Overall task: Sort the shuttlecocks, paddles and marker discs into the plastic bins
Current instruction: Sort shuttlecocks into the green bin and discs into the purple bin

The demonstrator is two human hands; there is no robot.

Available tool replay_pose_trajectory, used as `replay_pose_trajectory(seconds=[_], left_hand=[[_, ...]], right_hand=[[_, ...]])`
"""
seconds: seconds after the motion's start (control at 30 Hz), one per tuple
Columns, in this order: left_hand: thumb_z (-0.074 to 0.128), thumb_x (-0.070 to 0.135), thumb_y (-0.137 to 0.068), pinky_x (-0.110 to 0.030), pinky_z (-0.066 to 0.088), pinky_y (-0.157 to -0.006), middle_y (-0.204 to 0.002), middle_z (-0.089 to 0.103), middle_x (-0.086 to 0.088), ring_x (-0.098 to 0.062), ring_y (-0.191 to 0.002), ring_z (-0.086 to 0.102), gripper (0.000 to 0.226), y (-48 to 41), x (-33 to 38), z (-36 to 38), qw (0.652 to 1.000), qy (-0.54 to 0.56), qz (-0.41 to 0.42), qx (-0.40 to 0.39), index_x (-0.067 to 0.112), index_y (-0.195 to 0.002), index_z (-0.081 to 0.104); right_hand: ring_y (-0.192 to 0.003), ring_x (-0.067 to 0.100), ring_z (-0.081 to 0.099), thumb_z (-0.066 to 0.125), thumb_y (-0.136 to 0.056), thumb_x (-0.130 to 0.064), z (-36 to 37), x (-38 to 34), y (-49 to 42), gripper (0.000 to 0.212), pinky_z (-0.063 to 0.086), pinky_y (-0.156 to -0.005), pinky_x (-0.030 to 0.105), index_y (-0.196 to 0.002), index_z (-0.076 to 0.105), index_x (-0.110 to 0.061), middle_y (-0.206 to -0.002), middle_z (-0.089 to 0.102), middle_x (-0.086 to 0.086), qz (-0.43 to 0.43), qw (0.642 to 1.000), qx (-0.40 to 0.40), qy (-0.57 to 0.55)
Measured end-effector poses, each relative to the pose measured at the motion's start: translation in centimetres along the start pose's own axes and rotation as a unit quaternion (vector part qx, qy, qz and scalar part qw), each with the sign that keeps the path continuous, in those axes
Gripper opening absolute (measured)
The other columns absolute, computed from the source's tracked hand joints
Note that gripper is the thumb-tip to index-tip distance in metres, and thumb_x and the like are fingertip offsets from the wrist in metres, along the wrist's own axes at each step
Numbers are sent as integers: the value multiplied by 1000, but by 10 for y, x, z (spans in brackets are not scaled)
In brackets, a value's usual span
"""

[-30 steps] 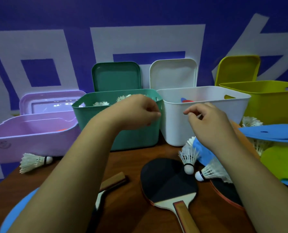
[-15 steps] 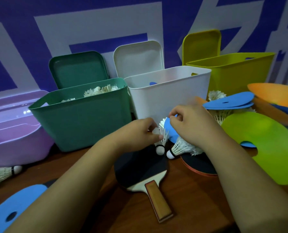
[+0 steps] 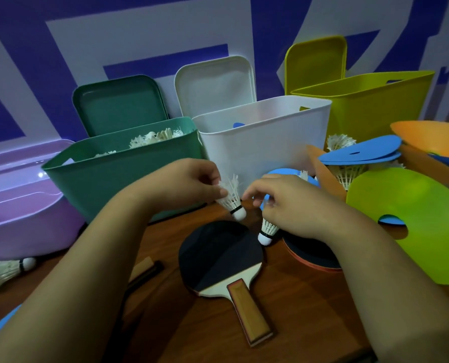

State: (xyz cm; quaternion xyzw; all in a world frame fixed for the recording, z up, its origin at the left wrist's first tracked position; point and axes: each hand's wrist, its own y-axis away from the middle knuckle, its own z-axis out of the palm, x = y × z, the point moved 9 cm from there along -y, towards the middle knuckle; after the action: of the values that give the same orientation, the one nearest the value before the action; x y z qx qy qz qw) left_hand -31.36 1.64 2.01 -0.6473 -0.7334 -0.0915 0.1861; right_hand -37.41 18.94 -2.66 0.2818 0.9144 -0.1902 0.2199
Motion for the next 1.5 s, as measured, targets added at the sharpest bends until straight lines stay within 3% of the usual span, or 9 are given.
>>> replay_pose_trajectory(seconds=[0.2, 0.37, 0.7, 0.97, 1.1, 1.2, 1.27, 1.37, 1.5], left_hand=[[84, 45, -84, -33, 52, -74, -81, 74, 5, -10, -71, 65, 22, 17, -14, -52, 998, 6, -30, 61, 28, -87, 70], [81, 44, -87, -37, 56, -82, -86, 77, 7, -12, -81, 72, 18, 33, -21, -80, 994, 27, -45, 92, 29, -93, 74], [78, 45, -89, -47, 60, -88, -83, 76, 7, -20, -86, 72, 16, 53, -31, -108, 988, 25, -68, 133, 29, -93, 77], [75, 38, -93, -48, 62, -83, -94, 74, 3, -23, -87, 70, 14, 83, -62, -169, 929, 50, -82, 356, 26, -101, 78], [71, 27, -97, -31, 51, -84, -111, 69, -3, -23, -96, 67, 19, 96, -77, -197, 868, -71, -90, 483, 17, -110, 79], [63, 12, -97, -32, 44, -79, -121, 65, -12, -33, -97, 62, 21, 86, -116, -192, 877, -146, -187, 418, 11, -113, 77], [54, 4, -92, -34, 44, -70, -111, 63, -16, -33, -85, 57, 22, 81, -148, -176, 893, -153, -280, 318, 6, -106, 70], [46, 3, -90, -33, 44, -60, -97, 64, -17, -29, -74, 55, 19, 82, -159, -168, 914, -142, -293, 244, 7, -89, 65], [51, 12, -95, -41, 56, -86, -110, 73, -14, -31, -91, 63, 26, 86, -164, -169, 925, -100, -268, 253, 10, -104, 76]], right_hand=[[-99, -1, 63, 72, -99, -24, -9, -23, -6, 40, 51, -87, 18, -135, 60, -37, -125, 46, -16, -56, 992, 93, -67], [-100, -2, 59, 80, -93, -30, 15, -38, -12, 13, 48, -90, 19, -104, 74, -27, -129, 48, -16, -63, 996, 51, -44], [-97, 6, 54, 78, -92, -40, 22, -62, -13, 10, 46, -87, 31, -98, 70, -40, -98, 62, -19, -126, 991, 34, 34], [-88, 4, 64, 79, -92, -27, -12, -109, -35, 8, 46, -72, 11, -93, 72, -32, -90, 69, -13, -153, 977, 112, -99], [-83, 6, 64, 79, -92, -25, -29, -139, -56, 10, 43, -70, 12, -93, 72, -30, -86, 67, -13, -192, 957, 170, -137], [-83, 8, 64, 79, -92, -23, -31, -156, -72, 8, 45, -72, 16, -92, 72, -28, -86, 68, -12, -206, 947, 193, -154], [-83, 9, 63, 78, -92, -22, -28, -162, -83, 8, 46, -73, 20, -91, 72, -27, -86, 68, -11, -201, 944, 206, -161], [-82, 8, 62, 76, -91, -21, -24, -165, -99, 9, 43, -70, 16, -90, 70, -27, -88, 67, -10, -185, 940, 238, -159], [-82, 2, 62, 72, -91, -16, -24, -170, -122, 10, 39, -67, 5, -90, 71, -25, -94, 67, -8, -160, 938, 266, -156]])
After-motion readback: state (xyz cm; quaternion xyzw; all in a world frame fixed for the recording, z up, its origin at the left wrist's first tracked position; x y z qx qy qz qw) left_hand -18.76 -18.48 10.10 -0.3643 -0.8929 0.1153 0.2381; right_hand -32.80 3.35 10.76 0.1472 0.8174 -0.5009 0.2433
